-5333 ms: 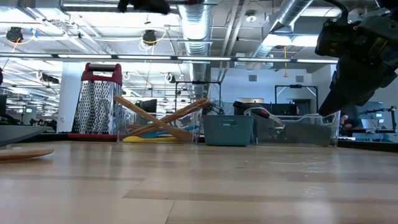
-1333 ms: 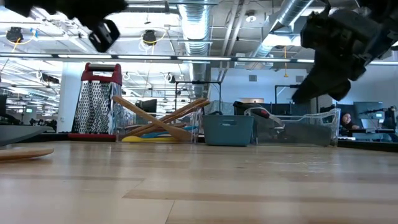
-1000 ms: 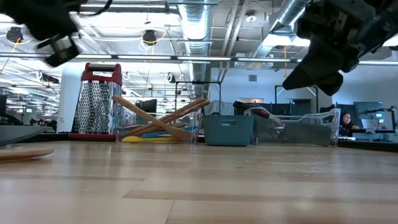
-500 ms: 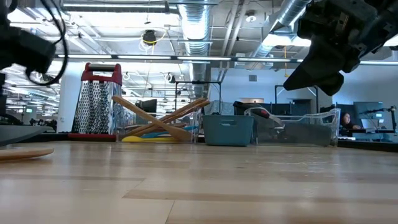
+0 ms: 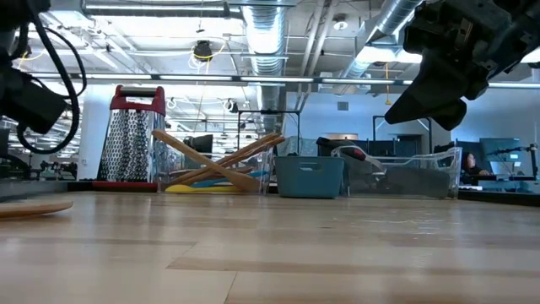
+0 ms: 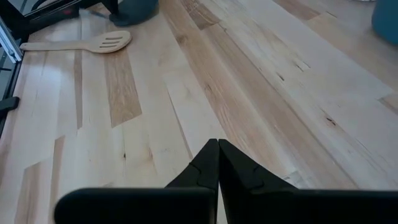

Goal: Pick & Place Kitchen Items
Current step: Put the black spatula into the right transparent bin

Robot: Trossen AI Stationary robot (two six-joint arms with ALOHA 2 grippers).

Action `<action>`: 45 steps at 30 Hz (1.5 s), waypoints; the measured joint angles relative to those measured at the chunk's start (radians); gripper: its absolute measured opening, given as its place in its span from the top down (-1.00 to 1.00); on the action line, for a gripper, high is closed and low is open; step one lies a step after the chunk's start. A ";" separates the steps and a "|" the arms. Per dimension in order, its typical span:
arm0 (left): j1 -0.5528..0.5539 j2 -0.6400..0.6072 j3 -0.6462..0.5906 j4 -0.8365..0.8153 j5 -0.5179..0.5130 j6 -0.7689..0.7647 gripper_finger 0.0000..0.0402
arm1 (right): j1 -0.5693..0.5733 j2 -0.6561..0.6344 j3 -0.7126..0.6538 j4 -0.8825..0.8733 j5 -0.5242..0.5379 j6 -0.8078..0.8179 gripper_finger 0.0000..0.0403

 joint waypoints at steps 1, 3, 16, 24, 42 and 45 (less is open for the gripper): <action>0.003 0.011 0.000 0.000 -0.002 0.006 0.99 | 0.000 0.000 0.000 0.000 0.000 0.000 1.00; 0.014 0.031 0.003 -0.001 -0.004 0.023 0.99 | 0.000 0.000 0.000 0.001 0.000 0.000 1.00; 0.156 0.060 0.000 0.013 -0.097 0.210 0.99 | 0.000 0.000 0.000 0.002 0.000 0.000 1.00; 0.259 0.062 -0.003 0.051 -0.170 0.335 0.99 | 0.000 0.000 0.000 0.002 0.000 0.000 1.00; 0.356 0.063 -0.004 0.079 -0.175 0.425 0.99 | -0.007 0.130 0.002 0.445 -0.178 -0.230 1.00; 0.355 0.063 -0.004 0.079 -0.160 0.425 0.99 | -0.021 0.235 0.029 0.542 -0.233 -0.289 1.00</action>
